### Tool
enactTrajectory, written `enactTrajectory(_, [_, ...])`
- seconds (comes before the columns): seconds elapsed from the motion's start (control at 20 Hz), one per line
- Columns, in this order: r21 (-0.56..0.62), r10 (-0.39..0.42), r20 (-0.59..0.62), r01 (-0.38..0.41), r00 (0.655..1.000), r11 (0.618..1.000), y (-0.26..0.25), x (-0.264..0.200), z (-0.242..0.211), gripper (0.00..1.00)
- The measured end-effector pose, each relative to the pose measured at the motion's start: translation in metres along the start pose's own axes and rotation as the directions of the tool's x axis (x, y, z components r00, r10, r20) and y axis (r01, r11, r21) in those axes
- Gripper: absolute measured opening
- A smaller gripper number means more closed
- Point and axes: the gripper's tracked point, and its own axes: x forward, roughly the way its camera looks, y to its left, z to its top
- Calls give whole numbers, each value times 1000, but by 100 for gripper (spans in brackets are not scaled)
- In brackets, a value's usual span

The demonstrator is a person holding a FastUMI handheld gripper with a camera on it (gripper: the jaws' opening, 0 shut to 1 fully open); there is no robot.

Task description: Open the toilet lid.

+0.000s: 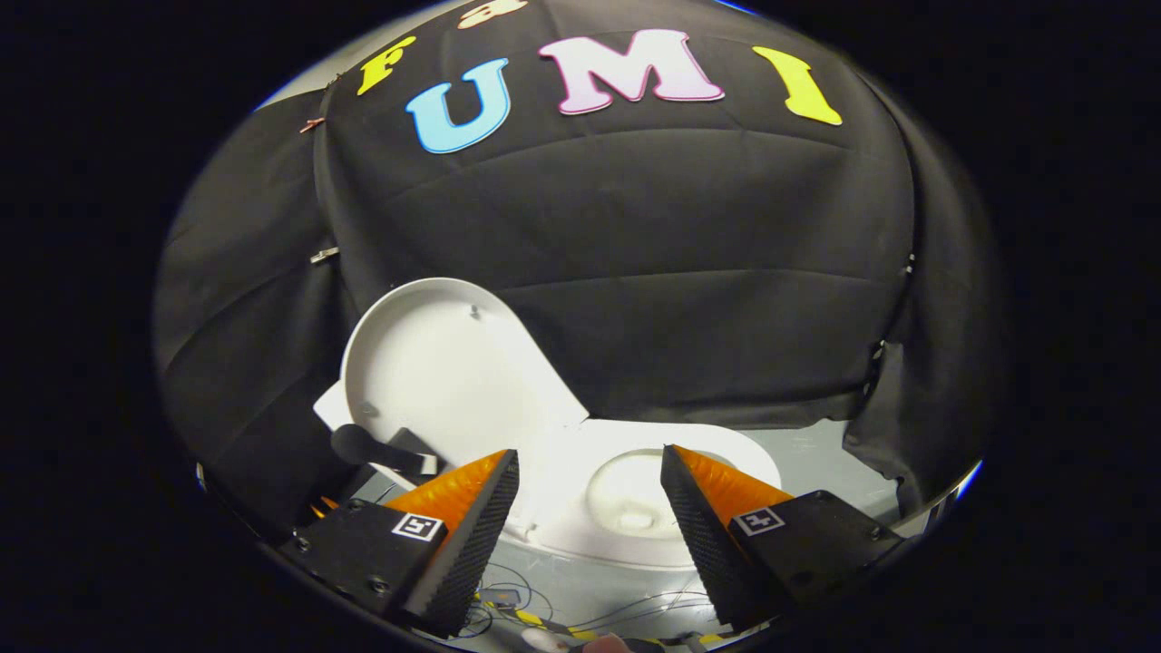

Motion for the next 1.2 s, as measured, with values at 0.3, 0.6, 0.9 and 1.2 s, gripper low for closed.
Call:
enactTrajectory(0.3, [-29,-15,156,20,988,999,-63,3,-8,100])
enactTrajectory(0.6, [-5,-97,283,103,954,995,-97,0,-24,100])
enactTrajectory(0.9, [51,-115,343,104,932,993,-114,-9,-37,100])
enactTrajectory(1.2, [21,-132,356,133,925,991,-121,-11,-37,99])
